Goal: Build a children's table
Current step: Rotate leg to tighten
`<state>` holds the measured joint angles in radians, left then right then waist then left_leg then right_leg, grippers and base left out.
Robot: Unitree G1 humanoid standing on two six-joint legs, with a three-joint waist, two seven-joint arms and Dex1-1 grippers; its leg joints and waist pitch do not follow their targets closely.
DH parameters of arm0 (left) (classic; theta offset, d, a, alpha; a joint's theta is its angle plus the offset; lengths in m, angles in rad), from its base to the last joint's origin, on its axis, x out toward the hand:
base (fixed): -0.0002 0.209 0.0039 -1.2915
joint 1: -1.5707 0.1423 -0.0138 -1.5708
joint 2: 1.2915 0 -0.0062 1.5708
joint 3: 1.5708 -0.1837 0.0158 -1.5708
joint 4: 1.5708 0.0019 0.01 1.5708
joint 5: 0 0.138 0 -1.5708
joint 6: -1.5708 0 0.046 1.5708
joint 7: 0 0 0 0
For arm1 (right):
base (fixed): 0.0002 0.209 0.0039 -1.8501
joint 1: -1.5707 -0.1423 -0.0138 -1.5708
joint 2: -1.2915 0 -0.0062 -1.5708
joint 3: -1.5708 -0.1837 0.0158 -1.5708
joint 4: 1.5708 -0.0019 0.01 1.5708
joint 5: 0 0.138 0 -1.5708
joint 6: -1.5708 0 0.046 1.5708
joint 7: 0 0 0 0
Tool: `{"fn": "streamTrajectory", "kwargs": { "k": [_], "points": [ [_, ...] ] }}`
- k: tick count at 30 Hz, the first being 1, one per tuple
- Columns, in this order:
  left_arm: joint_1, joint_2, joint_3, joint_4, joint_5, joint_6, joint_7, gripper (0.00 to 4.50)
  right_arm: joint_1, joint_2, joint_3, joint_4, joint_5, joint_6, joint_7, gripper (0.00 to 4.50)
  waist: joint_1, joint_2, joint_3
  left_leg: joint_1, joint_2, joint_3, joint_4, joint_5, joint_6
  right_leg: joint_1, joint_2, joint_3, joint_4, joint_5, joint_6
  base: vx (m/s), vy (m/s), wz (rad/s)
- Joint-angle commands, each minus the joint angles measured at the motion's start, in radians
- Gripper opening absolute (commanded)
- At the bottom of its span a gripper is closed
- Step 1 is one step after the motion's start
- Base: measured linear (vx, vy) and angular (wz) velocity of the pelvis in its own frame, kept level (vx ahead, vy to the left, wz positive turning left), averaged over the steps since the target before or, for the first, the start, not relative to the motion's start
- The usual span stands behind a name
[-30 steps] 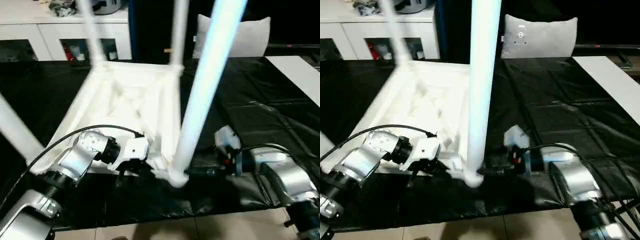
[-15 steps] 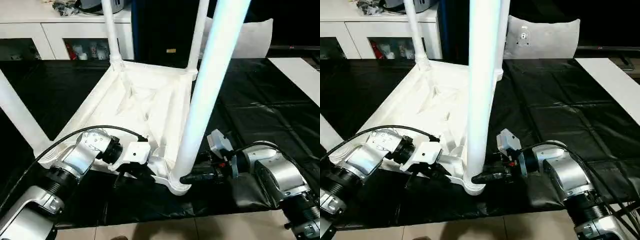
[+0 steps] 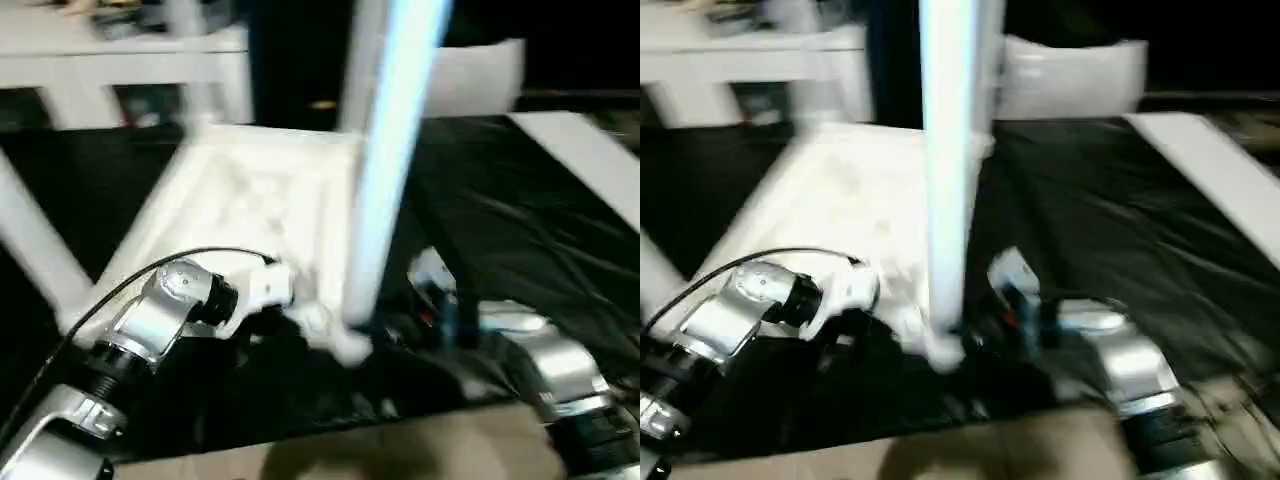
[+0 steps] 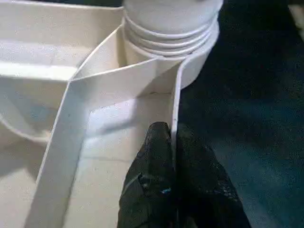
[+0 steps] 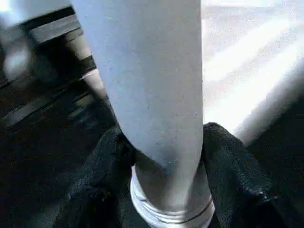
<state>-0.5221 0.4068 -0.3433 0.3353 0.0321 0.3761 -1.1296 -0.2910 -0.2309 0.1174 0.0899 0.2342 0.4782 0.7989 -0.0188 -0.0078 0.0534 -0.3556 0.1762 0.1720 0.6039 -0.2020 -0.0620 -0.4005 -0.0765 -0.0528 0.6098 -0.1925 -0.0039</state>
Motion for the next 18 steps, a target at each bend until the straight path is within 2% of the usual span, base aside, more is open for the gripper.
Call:
{"fn": "streamTrajectory", "kwargs": {
  "k": [1, 2, 3, 5, 6, 7, 8, 10, 14, 16, 18],
  "points": [
    [-0.005, -0.085, -0.015, -0.069, -0.042, 0.044, 0.053, 0.00, -0.024, 0.083, 0.074, 0.010, -0.001, 0.048, -0.075, 1.93, 0.003, -0.008, -0.050, -0.012, 0.037, -0.030, -0.085, -0.295, -0.022, 0.041, -0.068, 0.033, -0.108, -0.592, -0.087, 0.000, 0.000, 0.00],
    [-0.014, -0.138, 0.002, -0.077, -0.032, 0.099, 0.130, 0.00, -0.041, 0.159, 0.055, 0.042, -0.038, 0.067, -0.217, 1.93, -0.005, -0.008, -0.050, -0.010, 0.035, -0.028, -0.081, -0.297, -0.016, 0.035, -0.065, 0.034, -0.110, -0.585, -0.092, 0.000, 0.000, 0.00],
    [-0.014, -0.138, 0.002, -0.077, -0.032, 0.099, 0.130, 0.00, -0.041, 0.159, 0.055, 0.042, -0.038, 0.067, -0.217, 1.93, -0.008, -0.008, -0.051, -0.009, 0.033, -0.027, -0.080, -0.295, -0.016, 0.033, -0.063, 0.033, -0.110, -0.582, -0.097, 0.000, 0.000, 0.00],
    [-0.023, -0.194, 0.017, -0.079, -0.022, 0.143, 0.211, 0.00, -0.063, 0.229, 0.035, 0.084, -0.070, 0.068, -0.346, 1.93, -0.014, -0.005, -0.050, -0.004, 0.032, -0.026, -0.078, -0.298, -0.010, 0.028, -0.061, 0.032, -0.116, -0.568, -0.105, 0.000, 0.000, 0.00],
    [-0.027, -0.235, 0.028, -0.082, -0.012, 0.167, 0.271, 0.00, -0.076, 0.274, 0.013, 0.112, -0.086, 0.043, -0.414, 1.93, -0.015, -0.002, -0.051, -0.002, 0.033, -0.027, -0.078, -0.304, -0.009, 0.027, -0.061, 0.032, -0.114, -0.561, -0.109, 0.000, 0.000, 0.00],
    [-0.029, -0.250, 0.030, -0.082, -0.009, 0.173, 0.289, 0.00, -0.080, 0.288, 0.006, 0.121, -0.089, 0.027, -0.431, 1.93, -0.020, -0.001, -0.052, -0.002, 0.035, -0.025, -0.078, -0.304, -0.006, 0.025, -0.060, 0.035, -0.113, -0.527, -0.122, 0.000, 0.000, 0.00],
    [-0.028, -0.260, 0.031, -0.090, -0.006, 0.184, 0.301, 0.00, -0.081, 0.299, 0.000, 0.122, -0.089, 0.018, -0.441, 2.27, -0.017, -0.001, -0.055, 0.001, 0.036, -0.024, -0.078, -0.297, -0.001, 0.028, -0.060, 0.037, -0.111, -0.481, -0.136, 0.000, 0.000, 0.00],
    [-0.026, -0.267, 0.029, -0.096, -0.006, 0.188, 0.307, 0.00, -0.076, 0.316, -0.016, 0.115, -0.077, 0.002, -0.453, 2.62, -0.017, 0.003, -0.057, -0.007, 0.039, -0.023, -0.083, -0.264, 0.010, 0.036, -0.055, 0.040, -0.097, -0.364, -0.168, 0.000, 0.000, 0.00],
    [-0.023, -0.250, 0.017, -0.097, 0.006, 0.165, 0.297, 0.00, -0.061, 0.298, -0.019, 0.088, -0.077, -0.025, -0.427, 2.94, -0.011, 0.002, -0.062, -0.011, 0.037, -0.017, -0.077, -0.186, 0.040, 0.048, -0.058, 0.043, -0.086, -0.237, -0.206, 0.000, 0.000, 0.00],
    [-0.018, -0.223, 0.012, -0.099, 0.009, 0.144, 0.271, 0.00, -0.047, 0.264, -0.024, 0.065, -0.071, -0.045, -0.381, 3.12, -0.007, 0.000, -0.063, -0.012, 0.037, -0.015, -0.075, -0.169, 0.049, 0.051, -0.058, 0.043, -0.086, -0.220, -0.210, 0.000, 0.000, 0.00],
    [-0.012, -0.198, 0.008, -0.100, 0.013, 0.122, 0.247, 0.00, -0.035, 0.227, -0.027, 0.045, -0.061, -0.060, -0.337, 3.30, 0.004, 0.002, -0.066, -0.012, 0.040, -0.013, -0.072, -0.121, 0.068, 0.056, -0.058, 0.044, -0.078, -0.155, -0.222, 0.000, 0.000, 0.00]
  ]
}}
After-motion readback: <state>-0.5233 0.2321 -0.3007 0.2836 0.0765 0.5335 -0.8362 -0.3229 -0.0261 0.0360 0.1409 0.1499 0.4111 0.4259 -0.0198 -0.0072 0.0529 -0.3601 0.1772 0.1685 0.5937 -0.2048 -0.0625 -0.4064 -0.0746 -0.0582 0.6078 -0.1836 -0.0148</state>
